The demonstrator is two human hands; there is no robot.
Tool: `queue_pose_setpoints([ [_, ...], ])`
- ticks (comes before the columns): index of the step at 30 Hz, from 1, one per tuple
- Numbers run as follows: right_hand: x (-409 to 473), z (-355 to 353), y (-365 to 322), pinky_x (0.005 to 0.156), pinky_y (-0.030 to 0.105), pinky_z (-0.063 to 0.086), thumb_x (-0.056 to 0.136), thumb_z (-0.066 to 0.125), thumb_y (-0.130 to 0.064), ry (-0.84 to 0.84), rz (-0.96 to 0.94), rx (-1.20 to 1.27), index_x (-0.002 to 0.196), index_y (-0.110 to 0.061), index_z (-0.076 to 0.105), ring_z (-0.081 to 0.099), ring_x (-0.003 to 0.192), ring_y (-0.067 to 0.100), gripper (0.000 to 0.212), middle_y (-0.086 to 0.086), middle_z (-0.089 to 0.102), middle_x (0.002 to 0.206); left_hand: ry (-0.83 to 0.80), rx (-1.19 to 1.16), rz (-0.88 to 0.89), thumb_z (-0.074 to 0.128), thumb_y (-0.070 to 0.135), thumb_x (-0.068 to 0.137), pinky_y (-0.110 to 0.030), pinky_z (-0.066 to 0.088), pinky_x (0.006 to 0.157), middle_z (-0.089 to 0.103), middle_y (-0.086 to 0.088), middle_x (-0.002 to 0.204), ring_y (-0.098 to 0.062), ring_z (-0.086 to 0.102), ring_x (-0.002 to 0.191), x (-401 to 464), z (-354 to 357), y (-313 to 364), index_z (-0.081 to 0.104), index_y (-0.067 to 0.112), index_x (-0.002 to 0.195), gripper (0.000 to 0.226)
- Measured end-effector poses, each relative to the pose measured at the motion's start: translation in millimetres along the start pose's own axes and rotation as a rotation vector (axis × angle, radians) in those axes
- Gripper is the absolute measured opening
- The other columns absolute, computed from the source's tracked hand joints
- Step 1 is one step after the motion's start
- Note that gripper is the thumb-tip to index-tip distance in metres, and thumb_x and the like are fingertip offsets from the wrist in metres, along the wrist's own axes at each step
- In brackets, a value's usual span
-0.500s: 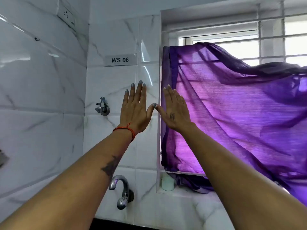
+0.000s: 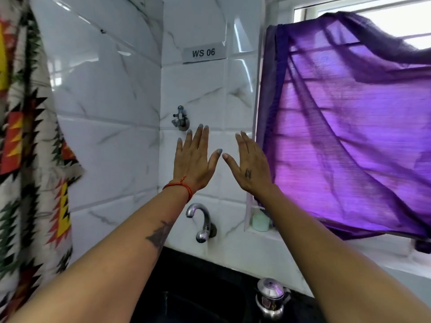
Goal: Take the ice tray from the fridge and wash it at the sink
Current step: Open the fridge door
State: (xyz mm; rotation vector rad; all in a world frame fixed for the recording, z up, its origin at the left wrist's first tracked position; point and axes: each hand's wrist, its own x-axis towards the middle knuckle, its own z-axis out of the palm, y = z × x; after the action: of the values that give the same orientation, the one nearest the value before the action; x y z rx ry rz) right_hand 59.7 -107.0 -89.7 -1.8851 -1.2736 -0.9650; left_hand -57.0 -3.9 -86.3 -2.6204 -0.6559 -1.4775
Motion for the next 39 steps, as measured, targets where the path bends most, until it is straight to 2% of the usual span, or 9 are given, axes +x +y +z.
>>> queue_pose_setpoints([
  [7, -52, 33, -47, 0.116, 0.033, 0.012, 0.097, 0.037, -0.049, -0.084, 0.048, 0.163, 0.149, -0.014, 0.021, 0.016, 0.145, 0.020, 0.065, 0.004, 0.018, 0.158, -0.060, -0.095, -0.176, 0.029, 0.047, 0.099, -0.040, 0.002, 0.119, 0.005, -0.002, 0.160, -0.023, 0.003, 0.147, -57, -13, -34, 0.005, 0.018, 0.151, 0.065],
  [16, -115, 71, -129, 0.118, 0.034, 0.014, 0.096, 0.036, -0.052, -0.170, 0.157, 0.348, 0.149, -0.017, 0.024, 0.017, 0.144, 0.016, 0.065, 0.000, 0.020, 0.157, -0.104, -0.115, -0.334, 0.033, 0.044, 0.099, -0.041, 0.012, 0.118, 0.016, -0.006, 0.159, -0.025, 0.016, 0.145, -147, -48, -95, 0.014, 0.017, 0.151, 0.062],
  [20, -141, 85, -172, 0.115, 0.026, 0.007, 0.096, 0.039, -0.050, -0.188, 0.185, 0.432, 0.147, -0.014, 0.028, 0.019, 0.143, 0.017, 0.063, 0.003, 0.025, 0.156, -0.080, -0.132, -0.385, 0.035, 0.046, 0.097, -0.042, 0.023, 0.115, 0.027, -0.010, 0.155, -0.026, 0.027, 0.141, -187, -71, -122, 0.024, 0.013, 0.148, 0.062],
  [25, -177, 98, -229, 0.116, 0.034, 0.020, 0.096, 0.042, -0.047, -0.208, 0.166, 0.567, 0.145, -0.014, 0.032, 0.025, 0.141, 0.019, 0.060, 0.004, 0.029, 0.154, 0.000, -0.152, -0.501, 0.042, 0.038, 0.098, -0.032, 0.024, 0.112, 0.031, -0.008, 0.153, -0.023, 0.031, 0.140, -241, -100, -150, 0.028, 0.011, 0.147, 0.058],
  [31, -220, 105, -292, 0.110, 0.022, 0.018, 0.091, 0.041, -0.049, -0.199, 0.171, 0.779, 0.140, -0.015, 0.042, 0.030, 0.137, 0.016, 0.059, 0.003, 0.037, 0.149, 0.086, -0.141, -0.670, 0.040, 0.045, 0.097, -0.031, 0.030, 0.108, 0.038, -0.006, 0.149, -0.022, 0.037, 0.135, -301, -140, -170, 0.029, 0.017, 0.147, 0.059],
  [33, -232, 107, -311, 0.110, 0.020, 0.019, 0.091, 0.041, -0.050, -0.209, 0.183, 0.861, 0.140, -0.017, 0.043, 0.028, 0.136, 0.012, 0.059, 0.001, 0.039, 0.148, 0.114, -0.125, -0.717, 0.040, 0.049, 0.096, -0.032, 0.034, 0.106, 0.041, -0.004, 0.147, -0.022, 0.040, 0.133, -317, -152, -174, 0.031, 0.020, 0.146, 0.059],
  [36, -251, 111, -339, 0.106, 0.011, 0.016, 0.091, 0.043, -0.049, -0.233, 0.173, 0.979, 0.138, -0.018, 0.045, 0.030, 0.131, 0.004, 0.057, -0.001, 0.043, 0.144, 0.162, -0.073, -0.785, 0.043, 0.045, 0.096, -0.027, 0.031, 0.106, 0.040, -0.003, 0.148, -0.020, 0.039, 0.134, -344, -167, -177, 0.032, 0.018, 0.146, 0.057],
  [39, -267, 111, -362, 0.107, 0.016, 0.020, 0.088, 0.038, -0.057, -0.287, 0.165, 1.073, 0.137, -0.019, 0.047, 0.031, 0.133, 0.008, 0.062, -0.005, 0.044, 0.142, 0.207, -0.025, -0.865, 0.045, 0.045, 0.095, -0.029, 0.029, 0.112, 0.039, -0.003, 0.149, -0.018, 0.038, 0.136, -372, -180, -178, 0.033, 0.017, 0.146, 0.060],
])
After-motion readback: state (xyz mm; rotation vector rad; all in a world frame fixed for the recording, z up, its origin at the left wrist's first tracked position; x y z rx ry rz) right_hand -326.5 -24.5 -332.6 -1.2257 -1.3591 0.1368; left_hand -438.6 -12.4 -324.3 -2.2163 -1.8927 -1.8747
